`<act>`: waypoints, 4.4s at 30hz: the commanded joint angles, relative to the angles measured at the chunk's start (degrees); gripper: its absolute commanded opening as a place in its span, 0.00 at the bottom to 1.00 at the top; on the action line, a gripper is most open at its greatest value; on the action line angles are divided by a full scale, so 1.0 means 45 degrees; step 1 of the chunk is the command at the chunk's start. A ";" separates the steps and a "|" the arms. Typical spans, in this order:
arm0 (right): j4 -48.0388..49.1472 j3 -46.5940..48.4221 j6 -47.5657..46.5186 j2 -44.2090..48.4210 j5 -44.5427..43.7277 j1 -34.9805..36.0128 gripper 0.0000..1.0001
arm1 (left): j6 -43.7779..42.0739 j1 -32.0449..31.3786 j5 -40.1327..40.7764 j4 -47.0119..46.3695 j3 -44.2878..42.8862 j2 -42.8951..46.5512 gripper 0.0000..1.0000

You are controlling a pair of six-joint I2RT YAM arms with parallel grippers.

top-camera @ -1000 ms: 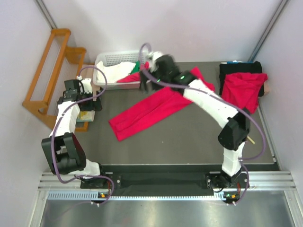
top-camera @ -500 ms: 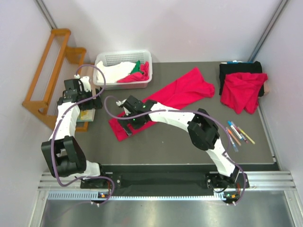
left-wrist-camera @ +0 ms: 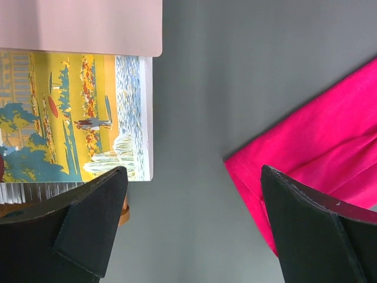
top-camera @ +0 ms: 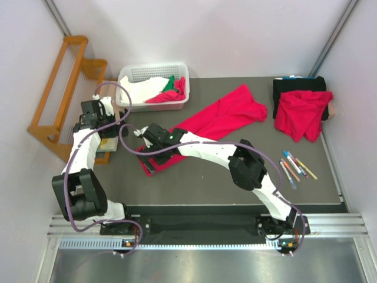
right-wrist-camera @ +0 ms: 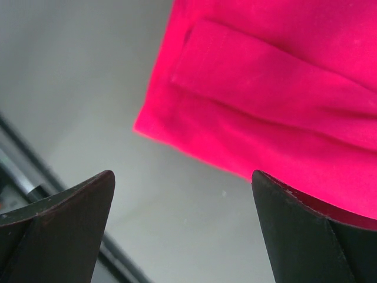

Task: Fold and stack the t-shirts
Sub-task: Fold the tshirt

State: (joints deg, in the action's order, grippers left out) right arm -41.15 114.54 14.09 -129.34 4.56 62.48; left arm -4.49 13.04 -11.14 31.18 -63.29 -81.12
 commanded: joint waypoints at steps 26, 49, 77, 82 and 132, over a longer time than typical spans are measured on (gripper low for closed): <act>0.1661 -0.6929 0.1379 0.2408 0.2209 -0.0466 1.00 | 0.0080 0.0013 -0.0552 -0.0718 -0.0233 0.0019 0.99; -0.1281 -0.7880 0.1266 0.6107 -0.0169 0.1601 1.00 | -0.0251 0.0013 -0.0456 -0.0327 -0.0194 0.0644 0.99; -0.1753 -0.4010 0.0053 0.1614 -0.5681 0.4396 1.00 | -0.0174 0.0052 -0.0455 0.0415 0.0255 0.1679 0.99; -0.2750 -0.2780 0.0112 0.1768 -0.5369 0.4612 1.00 | -0.0427 0.0071 -0.0319 0.0376 0.0372 0.1719 0.99; -0.0875 -0.3676 -0.0571 0.4621 -0.1285 0.1484 1.00 | -0.0838 0.0267 0.0014 0.0298 0.0275 0.2070 0.99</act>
State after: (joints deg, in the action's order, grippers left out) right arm -42.39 97.38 12.60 -114.54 0.25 67.35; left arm -7.66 13.85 -11.09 33.45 -61.58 -73.52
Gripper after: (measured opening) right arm 0.996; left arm 0.990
